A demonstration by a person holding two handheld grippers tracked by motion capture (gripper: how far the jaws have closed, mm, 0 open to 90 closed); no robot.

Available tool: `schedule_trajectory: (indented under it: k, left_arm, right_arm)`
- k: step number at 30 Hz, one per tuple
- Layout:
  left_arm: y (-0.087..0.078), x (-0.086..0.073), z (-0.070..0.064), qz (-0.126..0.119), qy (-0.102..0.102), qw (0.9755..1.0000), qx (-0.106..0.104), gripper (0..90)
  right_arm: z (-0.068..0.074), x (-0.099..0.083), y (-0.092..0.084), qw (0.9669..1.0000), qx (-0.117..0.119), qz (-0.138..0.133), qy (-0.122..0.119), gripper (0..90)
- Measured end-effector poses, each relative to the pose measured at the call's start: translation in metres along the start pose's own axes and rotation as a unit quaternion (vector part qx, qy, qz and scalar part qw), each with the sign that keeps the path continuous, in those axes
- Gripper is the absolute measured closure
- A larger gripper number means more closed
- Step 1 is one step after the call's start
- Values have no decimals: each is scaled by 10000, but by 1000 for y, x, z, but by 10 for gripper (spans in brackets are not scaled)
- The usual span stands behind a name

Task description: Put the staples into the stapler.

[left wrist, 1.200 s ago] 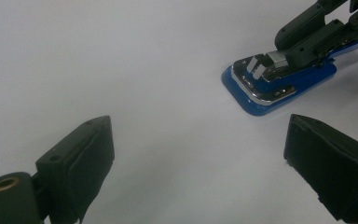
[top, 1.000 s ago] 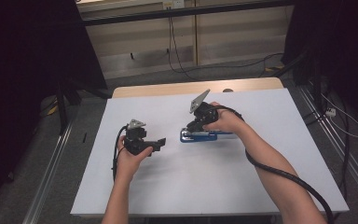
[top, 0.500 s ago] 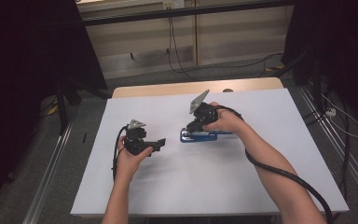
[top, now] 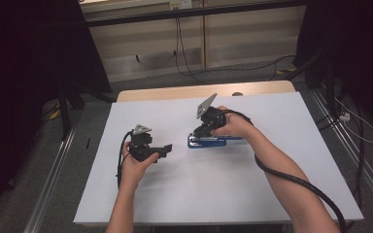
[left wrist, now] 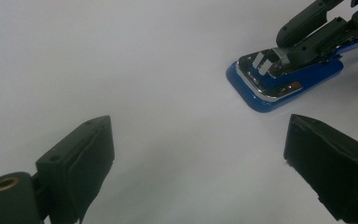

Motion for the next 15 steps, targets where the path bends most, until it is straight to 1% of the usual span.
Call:
schedule_trajectory:
  k: [10, 13, 15]
  left_arm:
    - [0, 0, -1, 21, -3, 10000, -14, 86]
    - [0, 0, -1, 27, 13, 10000, -4, 86]
    - [0, 0, -1, 34, 17, 10000, -6, 86]
  right_arm:
    - [0, 0, 1, 10000, -10, -24, 20, 784]
    - [0, 0, 1, 10000, -21, -40, 59, 778]
    - [0, 0, 1, 9999, -38, -68, 112, 755]
Point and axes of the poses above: each handheld gripper's, and its own axes: y roughly forward along the jaws, x roughly out of its top, z roughly to its left, the point moved 5 cm from there along y, roughly forward along the jaws, and after that the axes turned 13 degrees about -z, right-handed, at the moved point
